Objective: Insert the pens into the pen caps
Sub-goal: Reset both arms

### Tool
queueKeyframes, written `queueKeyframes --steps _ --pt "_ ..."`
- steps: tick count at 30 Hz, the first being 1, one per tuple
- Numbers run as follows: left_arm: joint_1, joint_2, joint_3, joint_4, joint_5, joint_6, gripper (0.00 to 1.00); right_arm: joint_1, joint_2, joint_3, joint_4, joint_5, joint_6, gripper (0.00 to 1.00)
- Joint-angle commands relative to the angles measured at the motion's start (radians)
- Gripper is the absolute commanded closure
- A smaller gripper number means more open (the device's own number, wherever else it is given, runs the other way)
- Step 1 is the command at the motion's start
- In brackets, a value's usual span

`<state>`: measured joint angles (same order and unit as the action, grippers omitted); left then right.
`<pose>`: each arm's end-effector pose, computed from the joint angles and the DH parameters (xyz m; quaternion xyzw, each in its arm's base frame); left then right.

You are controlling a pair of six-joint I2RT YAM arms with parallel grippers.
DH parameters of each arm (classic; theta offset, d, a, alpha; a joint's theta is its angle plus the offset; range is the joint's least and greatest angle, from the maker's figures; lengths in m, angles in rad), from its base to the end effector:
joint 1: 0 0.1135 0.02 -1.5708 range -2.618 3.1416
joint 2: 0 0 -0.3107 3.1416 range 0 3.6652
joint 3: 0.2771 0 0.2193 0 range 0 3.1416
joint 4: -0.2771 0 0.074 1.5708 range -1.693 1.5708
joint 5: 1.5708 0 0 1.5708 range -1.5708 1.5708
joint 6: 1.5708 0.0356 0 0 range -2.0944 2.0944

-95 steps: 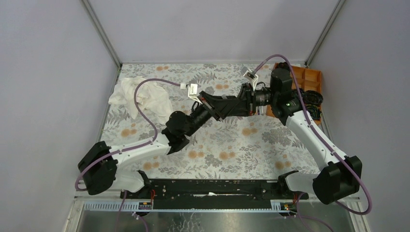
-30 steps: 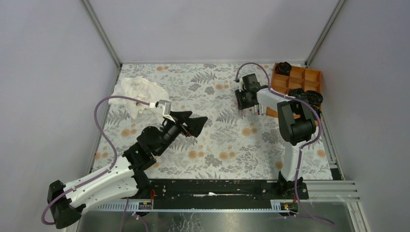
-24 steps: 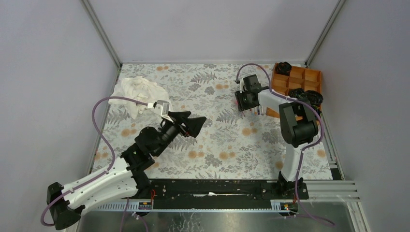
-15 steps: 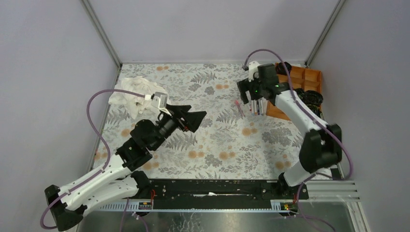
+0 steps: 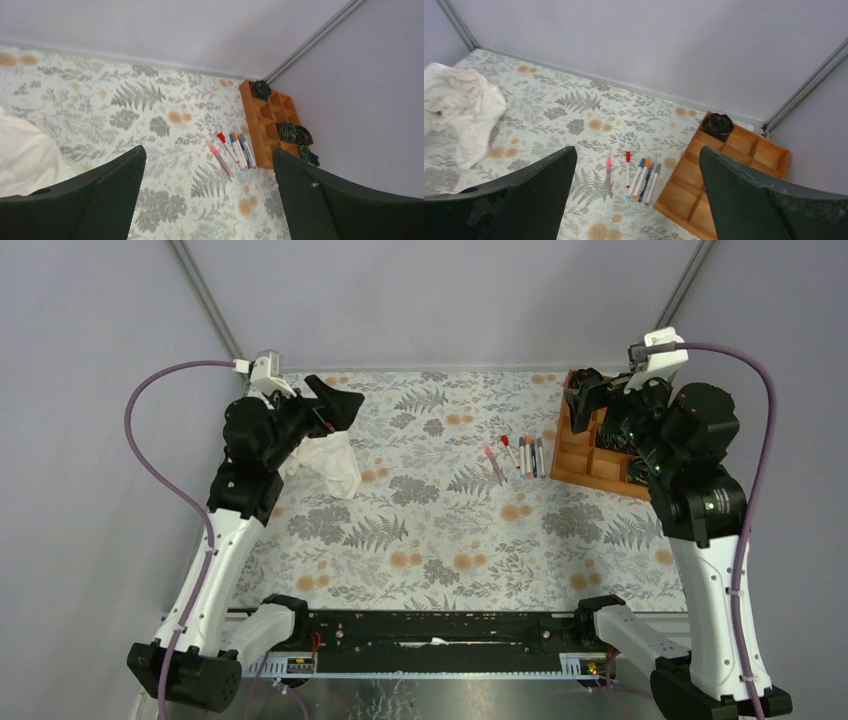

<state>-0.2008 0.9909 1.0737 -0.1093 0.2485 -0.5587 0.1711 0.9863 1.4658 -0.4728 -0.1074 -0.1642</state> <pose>0.1584 -0.0412 0.4478 -0.0414 0.7149 -0.3391 0.6101 0.1151 0.0238 0.5239 -0.1550 0.6875 0.0403 0.7083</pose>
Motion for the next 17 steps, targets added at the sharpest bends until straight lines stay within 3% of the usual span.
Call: queueKeyframes --steps 1,7,17 --pt "0.051 0.011 0.092 -0.159 0.130 0.034 0.01 -0.001 -0.003 0.071 -0.107 -0.034 0.121 0.00" --pt "0.054 -0.044 0.140 -0.228 0.110 0.084 0.01 -0.017 -0.015 0.097 -0.129 -0.014 0.158 0.00" --pt "0.054 -0.089 0.131 -0.248 0.119 0.111 0.01 -0.049 -0.015 0.098 -0.152 -0.107 0.114 0.00"
